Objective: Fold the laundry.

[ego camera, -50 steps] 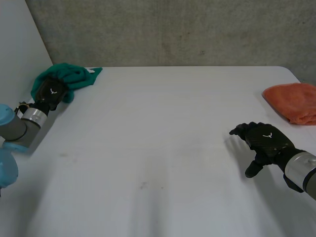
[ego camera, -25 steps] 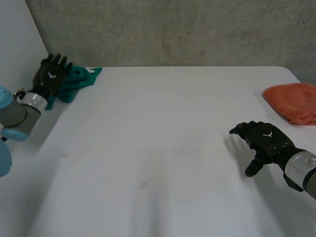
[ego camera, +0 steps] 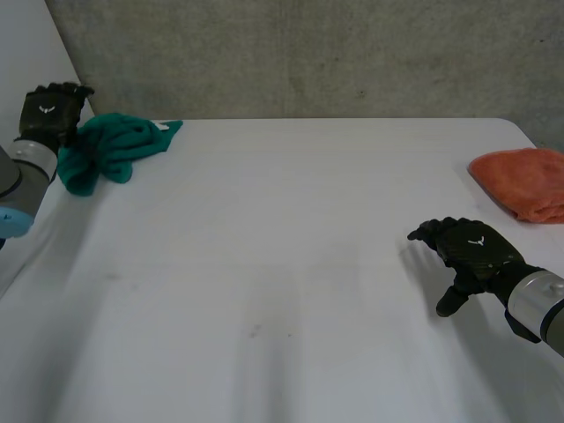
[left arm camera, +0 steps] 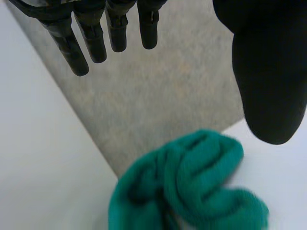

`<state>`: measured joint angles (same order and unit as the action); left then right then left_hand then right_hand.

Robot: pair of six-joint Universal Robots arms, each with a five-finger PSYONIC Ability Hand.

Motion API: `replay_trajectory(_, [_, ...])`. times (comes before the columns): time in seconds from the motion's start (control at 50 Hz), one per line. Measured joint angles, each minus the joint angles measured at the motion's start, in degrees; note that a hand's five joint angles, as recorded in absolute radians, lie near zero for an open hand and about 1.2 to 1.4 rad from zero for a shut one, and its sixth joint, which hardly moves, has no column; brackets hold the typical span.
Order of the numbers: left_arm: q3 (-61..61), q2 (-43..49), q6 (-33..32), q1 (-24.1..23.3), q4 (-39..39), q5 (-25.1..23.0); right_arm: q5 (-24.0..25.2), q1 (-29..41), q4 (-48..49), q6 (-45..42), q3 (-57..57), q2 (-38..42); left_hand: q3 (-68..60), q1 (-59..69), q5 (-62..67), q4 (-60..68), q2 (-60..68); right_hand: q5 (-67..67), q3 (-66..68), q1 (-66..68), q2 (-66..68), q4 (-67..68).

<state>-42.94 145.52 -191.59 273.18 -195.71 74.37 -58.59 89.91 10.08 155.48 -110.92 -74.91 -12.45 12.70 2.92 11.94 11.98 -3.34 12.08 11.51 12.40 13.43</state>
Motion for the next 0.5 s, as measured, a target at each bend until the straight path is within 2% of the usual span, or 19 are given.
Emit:
replay_trajectory(0.1, [2.5,2.6,0.9,0.6,5.0,2.7,0.1,0.0,0.0,0.0,0.0,0.1,0.0,0.0,0.0,0.0,0.0,0.0,0.0,0.0,0.0,0.0])
replay_trajectory(0.2, [4.9,3.7,7.0,0.5,8.5,5.9,0.1,0.0,0.0,0.0,0.0,0.1,0.0,0.0,0.0,0.0,0.0,0.0,0.0,0.0,0.0,0.0])
replay_trajectory(0.3, [7.0,4.7,12.1,-0.7,9.2,9.9,0.1,-0.1,0.0,0.0,0.2,0.4,0.0,0.0,0.0,0.0,0.0,0.0,0.0,0.0,0.0,0.0])
replay_trajectory(0.44, [8.5,6.8,13.2,-2.7,8.8,15.6,0.2,0.0,-0.1,0.0,0.2,0.4,0.0,0.0,0.0,0.0,0.0,0.0,0.0,0.0,0.0,0.0])
replay_trajectory(0.5, [8.1,6.9,13.2,-3.3,8.7,16.3,0.2,0.0,-0.1,0.0,0.2,0.4,0.0,0.0,0.0,0.0,0.0,0.0,0.0,0.0,0.0,0.0])
